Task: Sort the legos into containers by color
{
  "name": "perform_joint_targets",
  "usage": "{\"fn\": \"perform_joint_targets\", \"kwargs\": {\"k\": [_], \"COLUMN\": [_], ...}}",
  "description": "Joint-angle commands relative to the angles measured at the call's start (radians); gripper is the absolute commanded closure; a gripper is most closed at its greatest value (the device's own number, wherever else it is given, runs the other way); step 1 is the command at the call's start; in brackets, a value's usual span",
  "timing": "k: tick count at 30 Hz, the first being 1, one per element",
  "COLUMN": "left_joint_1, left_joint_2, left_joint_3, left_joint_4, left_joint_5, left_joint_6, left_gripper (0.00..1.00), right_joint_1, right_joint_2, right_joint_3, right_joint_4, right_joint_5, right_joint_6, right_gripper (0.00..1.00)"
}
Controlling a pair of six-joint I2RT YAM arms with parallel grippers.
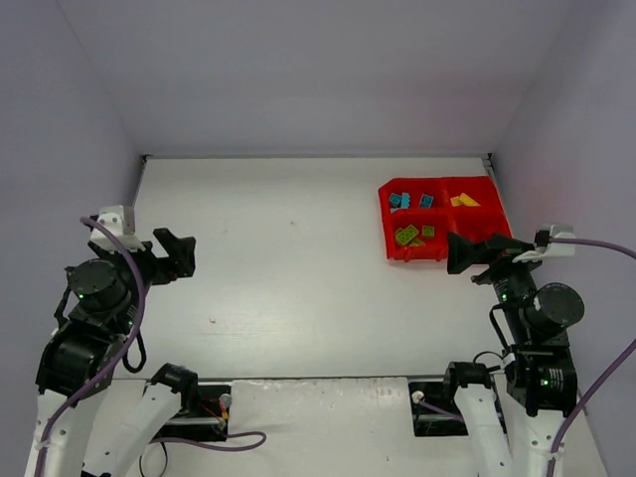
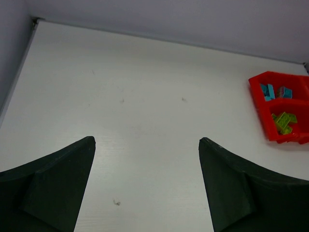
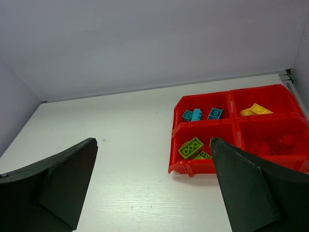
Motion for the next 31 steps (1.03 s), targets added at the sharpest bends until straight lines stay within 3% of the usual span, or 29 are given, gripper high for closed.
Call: {"fn": "perform_joint_targets", "kwargs": {"k": [1, 17, 31], "left_joint_1": [0.005, 0.005, 0.006], "left_joint_2": [0.008, -0.077, -0.035], "left_joint_3": [-0.063, -0.339, -0.343], "left_joint_4": [0.025, 0.168, 0.145], "left_joint_5": [0.004, 0.012, 0.011], "left_joint_6": [-0.027, -0.034, -0.007], "left_gripper": [0.19, 0.19, 0.19], "right_joint_1": [0.019, 0.062, 0.093], "right_joint_2": [-0.027, -0.128, -0.159], "right_joint_3": [-0.021, -0.124, -0.149], "right_joint_4": [0.047, 0.013, 0.013], "right_joint_5": [0.097, 0.170, 0.209], "right_joint_6": [-0.004, 0.004, -0.010], "right_gripper": [0.00, 0.00, 0.00]}}
